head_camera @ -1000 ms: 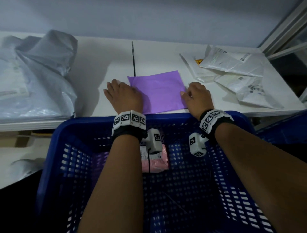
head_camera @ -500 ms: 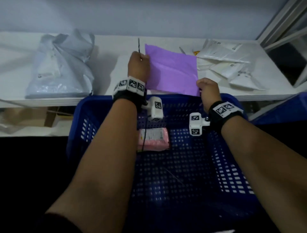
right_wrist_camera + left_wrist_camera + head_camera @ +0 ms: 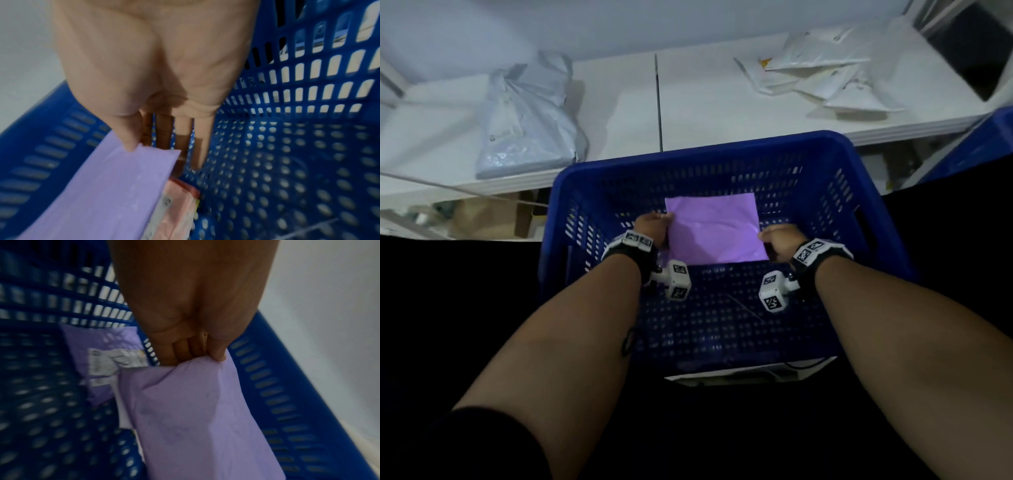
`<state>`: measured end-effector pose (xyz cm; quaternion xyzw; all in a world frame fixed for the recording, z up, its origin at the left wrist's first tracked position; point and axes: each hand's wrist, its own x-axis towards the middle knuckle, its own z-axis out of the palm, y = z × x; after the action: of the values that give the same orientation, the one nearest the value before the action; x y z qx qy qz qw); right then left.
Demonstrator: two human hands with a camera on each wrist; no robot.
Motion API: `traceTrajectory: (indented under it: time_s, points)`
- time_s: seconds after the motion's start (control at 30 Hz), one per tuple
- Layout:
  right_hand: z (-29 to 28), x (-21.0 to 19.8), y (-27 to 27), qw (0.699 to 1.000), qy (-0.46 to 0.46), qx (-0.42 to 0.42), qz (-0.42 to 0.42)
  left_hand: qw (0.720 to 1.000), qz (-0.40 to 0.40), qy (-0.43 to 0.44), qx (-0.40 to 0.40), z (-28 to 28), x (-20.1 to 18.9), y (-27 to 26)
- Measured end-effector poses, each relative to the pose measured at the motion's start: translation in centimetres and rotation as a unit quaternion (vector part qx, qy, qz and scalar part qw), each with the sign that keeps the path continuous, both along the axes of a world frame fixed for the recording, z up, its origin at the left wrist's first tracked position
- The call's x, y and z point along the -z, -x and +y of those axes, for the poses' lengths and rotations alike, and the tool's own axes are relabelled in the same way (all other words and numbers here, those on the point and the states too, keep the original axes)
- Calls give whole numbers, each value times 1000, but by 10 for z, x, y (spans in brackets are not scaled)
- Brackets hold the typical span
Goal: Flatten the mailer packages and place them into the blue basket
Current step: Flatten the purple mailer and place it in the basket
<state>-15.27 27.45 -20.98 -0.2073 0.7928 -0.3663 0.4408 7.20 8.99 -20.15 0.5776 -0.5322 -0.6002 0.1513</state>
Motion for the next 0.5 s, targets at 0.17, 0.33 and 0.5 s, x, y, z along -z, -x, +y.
traceTrajectory:
  time_s: [0.17,0.33,0.5]
  points:
    - [-8,8,-17,998,-37,-20,-43,993,-7,-100,-63,21,12,-24]
    - [-18,4,-36,998,-3,8,-63,991,-48,-114,-56,12,22,-30]
    - [-57,-25,-57,985,102,-90,105,990,-61,-129,8,7,8,-25]
